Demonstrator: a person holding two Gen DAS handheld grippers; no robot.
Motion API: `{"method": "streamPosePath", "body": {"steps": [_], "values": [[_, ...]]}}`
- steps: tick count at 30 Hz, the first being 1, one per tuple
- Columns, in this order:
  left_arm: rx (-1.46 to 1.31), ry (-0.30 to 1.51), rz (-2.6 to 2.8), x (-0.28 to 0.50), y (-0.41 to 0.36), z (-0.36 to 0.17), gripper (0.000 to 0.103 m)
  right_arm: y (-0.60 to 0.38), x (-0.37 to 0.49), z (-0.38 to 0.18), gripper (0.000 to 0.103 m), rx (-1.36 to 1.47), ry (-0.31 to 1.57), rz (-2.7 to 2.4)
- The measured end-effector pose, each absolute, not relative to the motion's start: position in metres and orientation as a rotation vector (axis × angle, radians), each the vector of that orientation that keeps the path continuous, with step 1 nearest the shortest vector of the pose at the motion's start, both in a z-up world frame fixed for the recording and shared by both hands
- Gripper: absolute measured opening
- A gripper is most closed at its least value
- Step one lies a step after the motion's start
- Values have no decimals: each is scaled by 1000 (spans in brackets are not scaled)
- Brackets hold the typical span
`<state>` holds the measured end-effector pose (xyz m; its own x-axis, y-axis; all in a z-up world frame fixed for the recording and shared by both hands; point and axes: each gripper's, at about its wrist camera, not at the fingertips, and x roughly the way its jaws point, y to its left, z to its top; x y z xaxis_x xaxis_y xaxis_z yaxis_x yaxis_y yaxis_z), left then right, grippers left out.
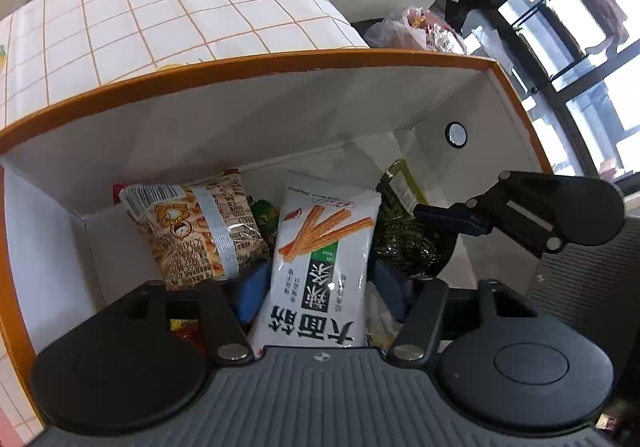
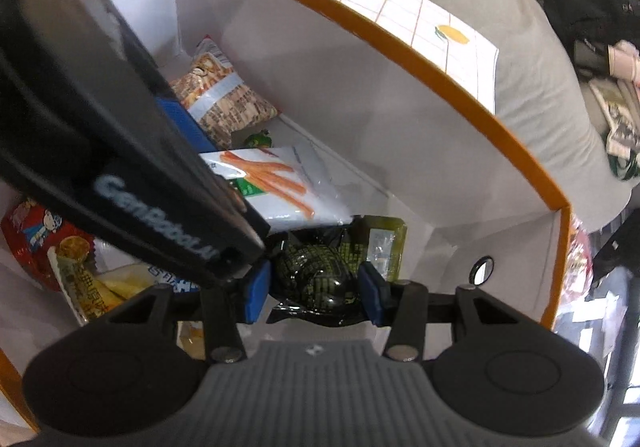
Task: Organize snacks
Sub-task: 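Open both grippers to release the bags into the box and withdraw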
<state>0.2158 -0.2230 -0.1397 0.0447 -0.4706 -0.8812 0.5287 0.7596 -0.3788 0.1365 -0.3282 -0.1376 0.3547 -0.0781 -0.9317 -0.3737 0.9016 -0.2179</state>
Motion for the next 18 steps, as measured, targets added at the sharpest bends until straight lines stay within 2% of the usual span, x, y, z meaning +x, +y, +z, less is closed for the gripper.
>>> {"method": "streamPosePath", "body": {"steps": [2,12,13,15,18], "values": [[39,1319,-762,215,-220,-138,79,-333,144,-138,47,-410,1215,193],[96,1265,-731,205,-216,-123,82,-343,168,-142,47,-345,1281,187],[101,1259,-727,204,-215,-122,82,-342,170,-141,48,-340,1287,193],[121,1245,-719,200,-214,-118,82,-340,172,-138,58,-355,1289,190],[136,1229,-715,195,-210,-111,82,-338,174,-134,62,-383,1301,169]]}}
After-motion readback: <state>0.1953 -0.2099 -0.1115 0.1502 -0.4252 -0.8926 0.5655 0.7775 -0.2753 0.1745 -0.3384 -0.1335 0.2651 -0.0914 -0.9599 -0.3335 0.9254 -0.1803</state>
